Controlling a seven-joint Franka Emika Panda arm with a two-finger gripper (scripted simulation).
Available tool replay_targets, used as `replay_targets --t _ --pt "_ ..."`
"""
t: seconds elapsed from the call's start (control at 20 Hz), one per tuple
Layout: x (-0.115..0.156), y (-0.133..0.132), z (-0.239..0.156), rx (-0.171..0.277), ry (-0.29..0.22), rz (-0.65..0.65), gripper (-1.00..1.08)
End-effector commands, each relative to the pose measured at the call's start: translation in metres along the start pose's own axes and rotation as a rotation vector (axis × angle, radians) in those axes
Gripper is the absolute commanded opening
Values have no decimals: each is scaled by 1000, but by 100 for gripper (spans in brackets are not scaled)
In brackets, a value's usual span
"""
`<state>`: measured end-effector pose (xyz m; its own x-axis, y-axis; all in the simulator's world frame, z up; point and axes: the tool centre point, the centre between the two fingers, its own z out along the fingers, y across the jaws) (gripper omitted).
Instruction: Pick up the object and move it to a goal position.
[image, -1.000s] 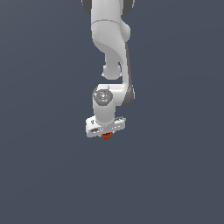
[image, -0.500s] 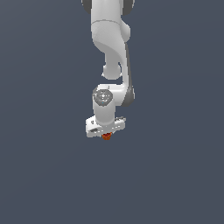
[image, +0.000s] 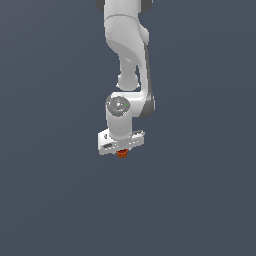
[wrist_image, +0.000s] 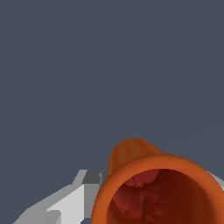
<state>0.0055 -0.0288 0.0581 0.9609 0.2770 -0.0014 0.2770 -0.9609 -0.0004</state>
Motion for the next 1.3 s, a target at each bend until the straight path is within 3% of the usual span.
replay_targets --t 0.0,0.4,1.25 --pt "0 -1 -14 -1 2 0 -100" --pt "-4 -10 -83 -1 2 0 -100" --pt "-12 -35 -283 -1 2 0 -100"
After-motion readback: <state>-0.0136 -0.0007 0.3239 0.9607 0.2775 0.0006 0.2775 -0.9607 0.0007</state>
